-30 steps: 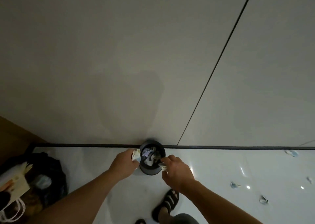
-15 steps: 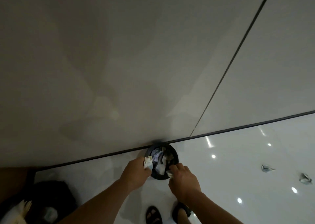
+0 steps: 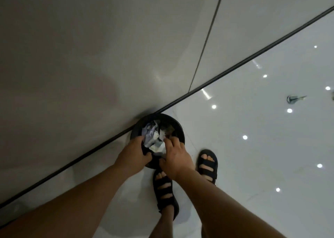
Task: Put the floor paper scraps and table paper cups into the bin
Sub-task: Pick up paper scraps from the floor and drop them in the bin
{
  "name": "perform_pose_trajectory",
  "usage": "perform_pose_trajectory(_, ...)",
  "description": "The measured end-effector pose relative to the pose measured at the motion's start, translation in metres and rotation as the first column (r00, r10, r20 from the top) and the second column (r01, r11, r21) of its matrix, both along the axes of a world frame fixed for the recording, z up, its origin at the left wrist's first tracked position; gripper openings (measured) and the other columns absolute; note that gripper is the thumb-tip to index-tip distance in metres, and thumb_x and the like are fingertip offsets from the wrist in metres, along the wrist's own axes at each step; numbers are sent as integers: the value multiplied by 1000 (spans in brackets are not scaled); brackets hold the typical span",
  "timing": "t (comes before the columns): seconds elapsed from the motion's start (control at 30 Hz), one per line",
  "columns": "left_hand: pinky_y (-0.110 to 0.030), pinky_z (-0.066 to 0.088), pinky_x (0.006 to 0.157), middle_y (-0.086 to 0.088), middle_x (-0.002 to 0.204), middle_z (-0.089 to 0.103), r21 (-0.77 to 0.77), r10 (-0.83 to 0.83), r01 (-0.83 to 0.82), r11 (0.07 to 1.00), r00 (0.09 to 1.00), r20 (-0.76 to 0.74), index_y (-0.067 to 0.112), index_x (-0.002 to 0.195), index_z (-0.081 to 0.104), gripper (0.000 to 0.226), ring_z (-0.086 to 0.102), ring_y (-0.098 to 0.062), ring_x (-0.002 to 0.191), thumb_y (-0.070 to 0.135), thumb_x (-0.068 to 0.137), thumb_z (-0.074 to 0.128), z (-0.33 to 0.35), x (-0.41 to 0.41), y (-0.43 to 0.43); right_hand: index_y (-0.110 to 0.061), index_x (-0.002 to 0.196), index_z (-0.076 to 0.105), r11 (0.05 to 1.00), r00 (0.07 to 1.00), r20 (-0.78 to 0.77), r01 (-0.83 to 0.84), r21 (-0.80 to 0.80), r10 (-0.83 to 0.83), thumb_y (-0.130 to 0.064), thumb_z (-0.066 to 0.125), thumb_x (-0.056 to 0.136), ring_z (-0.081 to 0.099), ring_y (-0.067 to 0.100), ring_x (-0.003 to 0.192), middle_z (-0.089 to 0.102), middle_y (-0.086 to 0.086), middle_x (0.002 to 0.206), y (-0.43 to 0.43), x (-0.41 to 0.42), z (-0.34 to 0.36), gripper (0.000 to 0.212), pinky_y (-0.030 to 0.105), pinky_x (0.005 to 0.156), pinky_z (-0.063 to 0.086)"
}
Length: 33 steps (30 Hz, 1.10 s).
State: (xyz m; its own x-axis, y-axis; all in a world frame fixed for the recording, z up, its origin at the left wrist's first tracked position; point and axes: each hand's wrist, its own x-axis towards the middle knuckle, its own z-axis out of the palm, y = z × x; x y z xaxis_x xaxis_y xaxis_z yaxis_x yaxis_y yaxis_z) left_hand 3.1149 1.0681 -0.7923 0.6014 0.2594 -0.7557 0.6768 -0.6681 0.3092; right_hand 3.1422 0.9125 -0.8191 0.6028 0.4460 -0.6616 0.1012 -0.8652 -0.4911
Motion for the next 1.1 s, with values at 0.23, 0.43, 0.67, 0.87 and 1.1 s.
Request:
perform_pose_trajectory(0.23,-38,44,96,-10,138,45,44,-80,82,996,996,-40,18,139,39,58,48,-28,120,34,86,59,6,-11,8,-21,150,22,998,999,20,37,-44,-36,-38,58,90,32,27,134,27,4,149,-33,-20,2,72,39,105,41)
perform_pose_trajectory(0.43,-34,37,100,-12,141,43,70,-199,194,979,976,84,12,139,40,58,42,-28,128,34,88,58,68,34,-17,-27,152,16,978,981,105,177,-111,-166,-47,54,91,25,26,142,18,3,158,-78,3,61,75,43,106,39)
perform_pose_trajectory(0.67,-40,40,105,-4,144,39,35,-379,378,925,913,153,20,143,34,60,42,-24,128,41,90,52,165,91,-105,-27,152,18,905,889,236,419,-77,-392,-47,54,91,24,23,142,19,1,158,-156,37,162,74,40,104,42)
perform_pose_trajectory(0.87,-33,28,111,-4,152,30,69,-526,526,848,816,241,18,148,26,68,29,-22,137,44,91,51,231,130,-226,-28,153,17,816,798,283,573,-82,-532,-48,52,91,19,23,143,15,1,159,-269,51,226,74,40,103,42)
perform_pose_trajectory(1.1,-34,27,111,-3,154,27,73,-652,661,747,708,271,19,149,24,67,27,-21,139,44,92,50,288,163,-391,-27,154,15,721,713,323,683,-118,-622,-47,51,92,18,24,144,12,2,160,-437,52,282,74,40,104,41)
